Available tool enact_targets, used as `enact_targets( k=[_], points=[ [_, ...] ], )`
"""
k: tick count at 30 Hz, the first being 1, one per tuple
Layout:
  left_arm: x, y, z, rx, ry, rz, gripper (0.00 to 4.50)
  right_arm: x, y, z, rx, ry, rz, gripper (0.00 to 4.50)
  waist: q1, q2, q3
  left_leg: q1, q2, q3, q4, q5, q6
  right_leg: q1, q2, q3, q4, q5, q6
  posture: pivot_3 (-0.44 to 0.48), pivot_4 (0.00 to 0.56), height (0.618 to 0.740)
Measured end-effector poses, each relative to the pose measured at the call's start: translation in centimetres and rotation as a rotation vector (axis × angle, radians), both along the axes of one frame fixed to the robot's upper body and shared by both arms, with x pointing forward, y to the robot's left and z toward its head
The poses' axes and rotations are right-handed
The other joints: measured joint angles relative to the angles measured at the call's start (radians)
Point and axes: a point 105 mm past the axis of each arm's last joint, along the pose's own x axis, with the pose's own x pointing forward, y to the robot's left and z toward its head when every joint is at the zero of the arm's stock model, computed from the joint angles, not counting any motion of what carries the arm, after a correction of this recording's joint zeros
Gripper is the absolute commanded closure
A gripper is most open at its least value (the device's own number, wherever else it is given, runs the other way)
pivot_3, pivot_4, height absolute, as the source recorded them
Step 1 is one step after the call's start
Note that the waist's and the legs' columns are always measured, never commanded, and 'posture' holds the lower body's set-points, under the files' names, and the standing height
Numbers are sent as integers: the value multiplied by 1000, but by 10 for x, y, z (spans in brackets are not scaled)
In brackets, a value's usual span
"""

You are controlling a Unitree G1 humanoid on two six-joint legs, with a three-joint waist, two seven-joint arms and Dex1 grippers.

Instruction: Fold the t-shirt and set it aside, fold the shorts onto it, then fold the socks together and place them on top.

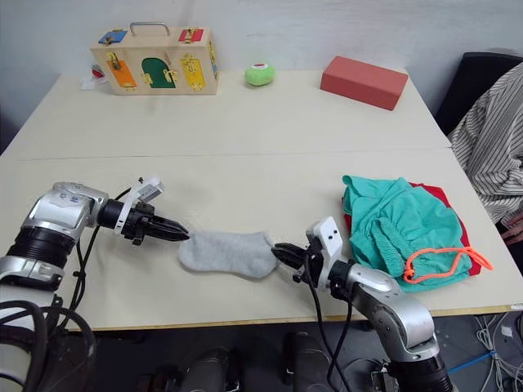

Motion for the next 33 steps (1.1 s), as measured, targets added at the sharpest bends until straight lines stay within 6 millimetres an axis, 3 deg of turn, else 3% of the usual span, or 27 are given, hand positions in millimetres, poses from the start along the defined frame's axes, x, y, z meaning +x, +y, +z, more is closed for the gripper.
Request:
enact_targets(
  k=[3, 6, 8, 10, 11, 16, 18, 19, 23, 27, 33],
  points=[
    [-5, 0, 6, -48, -92, -1, 1421, 6, -10, 9, -29, -92, -44, 1929, 0, 0, 0, 0, 0, 0, 0, 0, 0, 0, -1, 0, 0, 0, 0, 0, 150, 740],
    [-16, -1, 17, -115, -169, -4, 1410, 4, -17, 18, -83, -180, -22, 938, 0, 0, 0, 1, 0, 0, 0, 0, 0, 1, -1, 0, 0, 0, 0, 0, 150, 740],
    [-26, -4, 26, -159, -221, -20, 1410, -4, -10, 21, -93, -206, 49, 1116, -1, 0, 0, 2, 0, 0, 0, 0, 0, 2, -1, 0, 1, 0, 1, 0, 150, 740],
    [-38, -10, 30, -181, -273, -54, 1806, -15, 5, 20, -93, -209, 143, 1606, -2, 0, 0, 4, 0, 0, -1, 0, 0, 3, -1, 1, 1, -1, 0, 0, 150, 740],
    [-42, -14, 29, -187, -307, -67, 2017, -20, 13, 17, -95, -204, 182, 2054, -1, 0, 0, 5, 0, 0, -1, 0, 0, 3, -1, 1, 2, -1, 0, 0, 150, 740],
    [-56, -46, 0, -245, -416, -68, 3551, -21, 49, -2, -111, -209, 237, 3698, 1, -1, 0, 5, -1, -1, 0, 0, 0, 4, -2, 2, 3, -1, 1, 0, 150, 740],
    [-50, -56, -5, -248, -501, -27, 4238, -15, 57, -5, -121, -220, 215, 4440, 4, -1, -1, 5, -1, -1, 1, 0, 0, 4, -3, 1, 4, -1, 0, 0, 150, 740],
    [-47, -60, -6, -257, -528, -5, 4489, -14, 60, -7, -136, -226, 219, 4500, 5, -1, -1, 5, -2, -1, 1, 0, 0, 4, -3, 1, 4, -1, 1, 0, 150, 740],
    [-42, -66, -30, -198, -538, 81, 4489, -8, 63, -31, -233, -228, 219, 4500, 2, -2, -1, 5, -2, -1, 0, -1, 1, 4, -3, 1, 3, -1, 1, 0, 150, 740],
    [-34, -65, -42, -157, -557, 148, 4489, 1, 62, -31, -249, -268, 186, 4500, 1, -2, -1, 6, -1, -2, 0, -1, 1, 5, -3, 0, 4, -1, 1, 0, 150, 740],
    [-31, -64, -46, -160, -580, 168, 4489, 24, 29, -29, -267, -295, 55, 4500, 1, -2, -2, 7, -1, -2, 0, -1, 1, 6, -3, 0, 4, -1, 1, 0, 150, 740]
  ],
)
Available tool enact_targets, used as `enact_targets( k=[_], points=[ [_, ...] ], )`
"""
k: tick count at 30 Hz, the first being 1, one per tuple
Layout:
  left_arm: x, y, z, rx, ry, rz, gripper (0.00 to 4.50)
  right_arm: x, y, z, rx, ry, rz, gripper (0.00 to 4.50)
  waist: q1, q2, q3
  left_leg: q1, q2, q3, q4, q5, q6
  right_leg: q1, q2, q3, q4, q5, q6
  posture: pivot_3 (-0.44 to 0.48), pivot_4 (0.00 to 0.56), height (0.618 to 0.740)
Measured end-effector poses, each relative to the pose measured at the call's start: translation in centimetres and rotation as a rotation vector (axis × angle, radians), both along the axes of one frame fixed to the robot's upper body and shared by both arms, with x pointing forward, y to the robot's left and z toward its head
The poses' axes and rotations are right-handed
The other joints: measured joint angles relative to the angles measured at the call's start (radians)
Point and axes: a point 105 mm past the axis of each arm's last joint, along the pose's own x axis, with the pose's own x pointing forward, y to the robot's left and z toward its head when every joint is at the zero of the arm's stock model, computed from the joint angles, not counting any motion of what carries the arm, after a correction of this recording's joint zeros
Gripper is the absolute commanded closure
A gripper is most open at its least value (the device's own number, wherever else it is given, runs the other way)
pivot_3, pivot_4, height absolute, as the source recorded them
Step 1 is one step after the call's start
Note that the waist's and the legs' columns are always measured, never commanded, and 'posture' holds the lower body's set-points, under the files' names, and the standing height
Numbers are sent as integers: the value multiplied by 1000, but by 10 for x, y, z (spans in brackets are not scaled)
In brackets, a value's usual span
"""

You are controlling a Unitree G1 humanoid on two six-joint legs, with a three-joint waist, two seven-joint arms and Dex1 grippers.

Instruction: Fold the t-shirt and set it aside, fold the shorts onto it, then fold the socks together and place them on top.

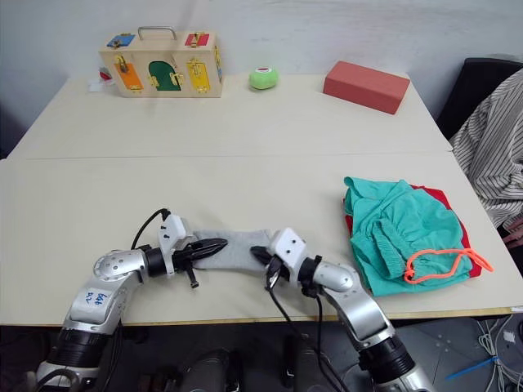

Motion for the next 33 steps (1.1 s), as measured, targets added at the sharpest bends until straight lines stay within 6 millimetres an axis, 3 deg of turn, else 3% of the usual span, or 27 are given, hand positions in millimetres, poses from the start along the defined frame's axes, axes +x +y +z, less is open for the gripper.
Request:
enact_targets(
  k=[6, 10, 13, 15, 19, 22, 26, 33],
  points=[
    [4, 5, 9, -113, -53, 55, 4489, 17, -19, 4, 22, -23, -70, 4500, -2, 0, 0, 0, 0, 0, 0, -1, 2, 0, 0, 0, 1, 0, 0, 0, 150, 740],
    [3, 28, 39, -237, -59, 116, 3980, 14, -1, 20, 27, -60, 58, 4500, -11, 1, 1, -1, 2, 0, -1, 1, -2, -1, 1, -1, 1, 0, 0, 0, 150, 740],
    [-8, 53, 62, -282, -20, 148, 2993, 7, 26, 48, 33, -135, 196, 4500, -15, 1, 1, 0, 2, -1, -2, 1, -3, -1, 1, -2, 1, -1, -1, 0, 150, 740],
    [-14, 66, 60, -273, 60, 177, 2405, 2, 37, 50, 26, -136, 259, 4500, -12, 1, 1, 0, 2, -1, -2, 1, -3, -1, 1, -2, 0, -1, -2, 0, 150, 740],
    [-22, 92, 43, -254, 328, 268, 1173, -1, 50, 25, -55, -72, 343, 4500, -4, 1, 1, -1, 1, -2, -1, 1, -3, -1, 0, -2, -1, -1, -2, 0, 150, 740],
    [-15, 104, 40, -288, 498, 361, 237, 7, 50, 7, -126, -38, 333, 4500, 3, 1, 1, -3, -1, -4, -1, 1, -2, -1, -1, -3, -1, -1, -2, 0, 150, 740],
    [-11, 86, 50, -321, 636, 302, 237, 7, 53, 8, -142, -60, 364, 4500, -2, 0, 1, -3, 0, -4, -1, 1, -4, -1, -1, -3, 0, -1, -2, 0, 150, 740],
    [-3, 63, 40, -253, 782, 263, 237, 6, 53, 6, -157, -74, 386, 4500, -5, 0, 1, -1, 0, -3, -1, 1, -6, -1, 0, -3, 0, -1, -2, 0, 150, 740]
  ],
)
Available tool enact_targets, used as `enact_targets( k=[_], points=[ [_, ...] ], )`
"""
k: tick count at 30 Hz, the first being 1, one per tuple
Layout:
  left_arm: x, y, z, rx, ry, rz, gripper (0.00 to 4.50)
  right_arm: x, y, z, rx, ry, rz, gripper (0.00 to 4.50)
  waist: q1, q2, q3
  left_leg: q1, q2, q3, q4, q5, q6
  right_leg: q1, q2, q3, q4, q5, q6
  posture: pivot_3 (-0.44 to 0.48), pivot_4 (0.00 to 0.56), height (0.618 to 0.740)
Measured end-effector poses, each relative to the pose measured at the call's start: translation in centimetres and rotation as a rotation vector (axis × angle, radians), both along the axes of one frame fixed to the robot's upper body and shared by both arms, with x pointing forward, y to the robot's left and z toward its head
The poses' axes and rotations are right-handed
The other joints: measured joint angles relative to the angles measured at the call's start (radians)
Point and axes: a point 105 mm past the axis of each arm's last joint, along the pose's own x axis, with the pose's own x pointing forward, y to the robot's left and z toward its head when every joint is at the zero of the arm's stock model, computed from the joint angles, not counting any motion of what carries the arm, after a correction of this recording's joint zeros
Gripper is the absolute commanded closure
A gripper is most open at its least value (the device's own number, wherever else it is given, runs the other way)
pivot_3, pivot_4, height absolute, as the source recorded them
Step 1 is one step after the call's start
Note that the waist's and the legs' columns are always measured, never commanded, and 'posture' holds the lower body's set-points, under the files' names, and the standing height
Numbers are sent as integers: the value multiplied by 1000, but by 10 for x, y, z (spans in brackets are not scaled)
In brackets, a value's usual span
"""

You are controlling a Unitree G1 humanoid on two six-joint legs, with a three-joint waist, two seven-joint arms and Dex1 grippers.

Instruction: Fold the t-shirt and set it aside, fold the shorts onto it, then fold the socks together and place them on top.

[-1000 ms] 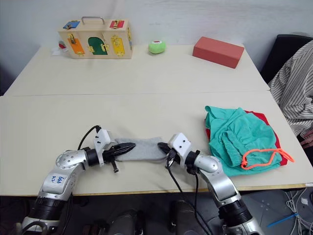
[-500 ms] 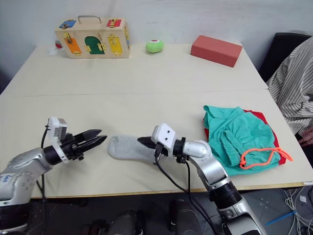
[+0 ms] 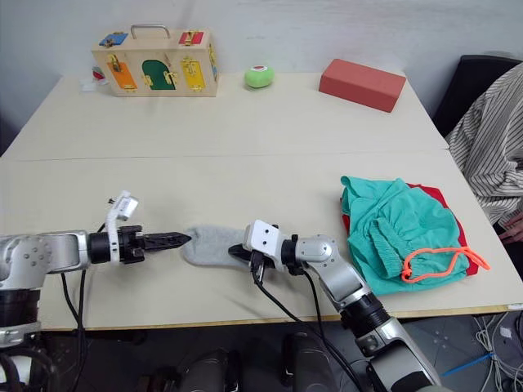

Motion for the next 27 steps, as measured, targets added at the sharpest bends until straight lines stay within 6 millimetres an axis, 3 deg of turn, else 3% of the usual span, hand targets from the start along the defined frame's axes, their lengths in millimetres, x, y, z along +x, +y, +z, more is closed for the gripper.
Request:
enact_targets(
  k=[5, 7, 19, 23, 27],
  points=[
    [6, -8, 0, 25, 7, -42, 237, 1, -2, -1, -5, -3, 1, 4500, 4, 0, 0, 1, 0, 0, 0, 1, -1, 0, 0, 1, 1, 0, 0, 0, 150, 740],
    [7, -10, -1, 13, 12, -53, 628, 1, -2, -1, -6, -8, 2, 4500, 4, 0, 0, 1, 0, 0, 0, 1, -1, 0, 0, 1, 1, 0, 0, 0, 150, 740],
    [6, -29, -16, -30, 74, -117, 4390, 1, 1, 0, 5, -10, -2, 4500, 3, 0, 0, 0, 0, 0, 0, 1, -1, 0, 0, 1, 1, 0, 0, 0, 150, 740],
    [10, -27, -11, -24, 19, -124, 4480, 2, 0, -1, 5, -10, -4, 4500, 3, 0, 0, 0, 0, 0, 0, 1, -1, 0, 0, 1, 1, 0, 0, 0, 150, 740],
    [10, -26, 10, 0, -52, -169, 4480, 2, 0, 0, 5, -10, -7, 4500, 2, 0, 0, 0, 0, 0, 0, 1, -1, 0, 0, 1, 1, 0, 0, 0, 150, 740]
  ],
)
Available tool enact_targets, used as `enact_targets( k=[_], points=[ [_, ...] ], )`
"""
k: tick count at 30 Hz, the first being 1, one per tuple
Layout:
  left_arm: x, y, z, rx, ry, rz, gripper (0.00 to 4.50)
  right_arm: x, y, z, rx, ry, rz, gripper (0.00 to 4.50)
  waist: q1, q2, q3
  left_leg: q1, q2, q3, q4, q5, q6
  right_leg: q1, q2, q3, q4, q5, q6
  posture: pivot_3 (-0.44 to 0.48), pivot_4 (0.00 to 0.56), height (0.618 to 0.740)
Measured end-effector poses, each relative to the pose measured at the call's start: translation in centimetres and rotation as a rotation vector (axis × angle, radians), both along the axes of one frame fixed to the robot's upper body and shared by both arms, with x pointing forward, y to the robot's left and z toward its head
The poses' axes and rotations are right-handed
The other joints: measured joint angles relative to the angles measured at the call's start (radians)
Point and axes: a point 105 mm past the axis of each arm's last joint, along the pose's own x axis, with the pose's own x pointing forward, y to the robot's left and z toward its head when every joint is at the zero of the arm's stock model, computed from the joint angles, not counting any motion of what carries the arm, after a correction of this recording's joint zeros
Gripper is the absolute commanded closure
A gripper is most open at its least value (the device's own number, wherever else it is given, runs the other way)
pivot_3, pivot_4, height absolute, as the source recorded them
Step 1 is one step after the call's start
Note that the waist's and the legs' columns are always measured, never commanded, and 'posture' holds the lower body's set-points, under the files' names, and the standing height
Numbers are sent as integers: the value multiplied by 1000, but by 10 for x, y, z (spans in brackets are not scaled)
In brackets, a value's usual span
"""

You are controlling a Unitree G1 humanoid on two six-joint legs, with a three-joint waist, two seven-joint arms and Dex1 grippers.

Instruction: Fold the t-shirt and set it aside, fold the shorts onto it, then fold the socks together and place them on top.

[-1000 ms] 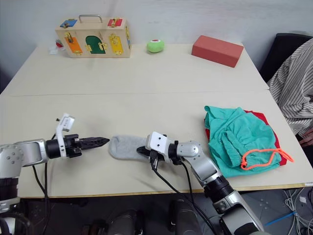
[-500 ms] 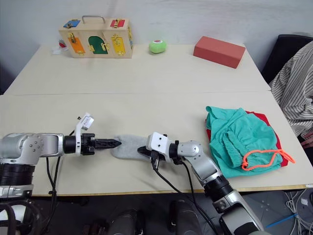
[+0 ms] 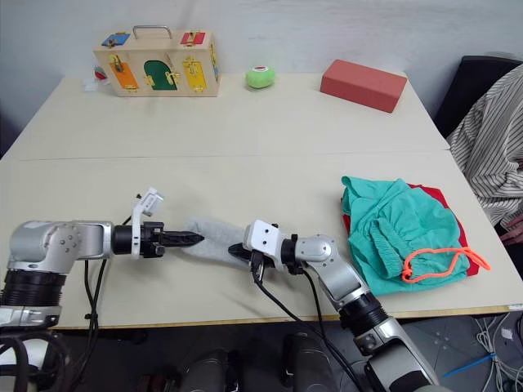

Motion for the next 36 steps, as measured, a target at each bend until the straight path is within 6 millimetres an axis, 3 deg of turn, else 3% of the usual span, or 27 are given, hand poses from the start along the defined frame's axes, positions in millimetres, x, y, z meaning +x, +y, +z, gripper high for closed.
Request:
enact_targets(
  k=[5, 11, 16, 25, 30, 32, 36],
  points=[
    [-5, -26, 20, 24, -78, -132, 4480, 1, 0, 0, 0, 0, -6, 4500, 0, 0, 0, 0, 0, 0, 0, 0, 0, 0, 0, 0, 0, 0, 0, 0, 150, 740],
    [-13, -67, 15, 23, -90, -284, 4480, 2, -1, 0, 0, -1, -12, 4500, 1, 0, 0, 0, -1, 0, 0, 0, 0, 0, 0, 1, 0, 0, 0, 0, 150, 740],
    [-10, -78, 7, 35, -121, -300, 4480, 3, -4, 0, 7, 1, -38, 4500, 1, 0, 0, 0, 0, 0, 0, 0, 0, 0, 1, 1, 0, 0, 0, 0, 150, 740],
    [-20, -89, 2, -50, -136, -393, 1769, -2, -33, 4, 29, 9, -134, 4500, 4, 0, 0, -1, -1, 0, 0, 0, 1, 0, 0, 0, -1, 0, 0, 0, 150, 740],
    [-21, -93, 5, -87, -157, -418, 217, -8, -64, 22, 91, 15, -211, 4500, 4, 1, 1, -1, -1, -1, 0, 0, 1, 0, 1, 0, -1, 0, 0, 0, 150, 740],
    [-21, -94, 7, -97, -173, -430, 26, -18, -83, 23, 100, 38, -239, 4500, 5, 1, 1, -1, -1, -1, 0, 0, 1, 0, 1, 0, -2, 0, 1, 0, 150, 740],
    [-24, -97, 3, -133, -173, -475, 26, -27, -146, 14, 64, 85, -442, 4500, 9, 0, 1, -1, -2, -1, 0, 0, 2, 1, 1, 0, -2, 0, 1, 0, 150, 740]
  ],
)
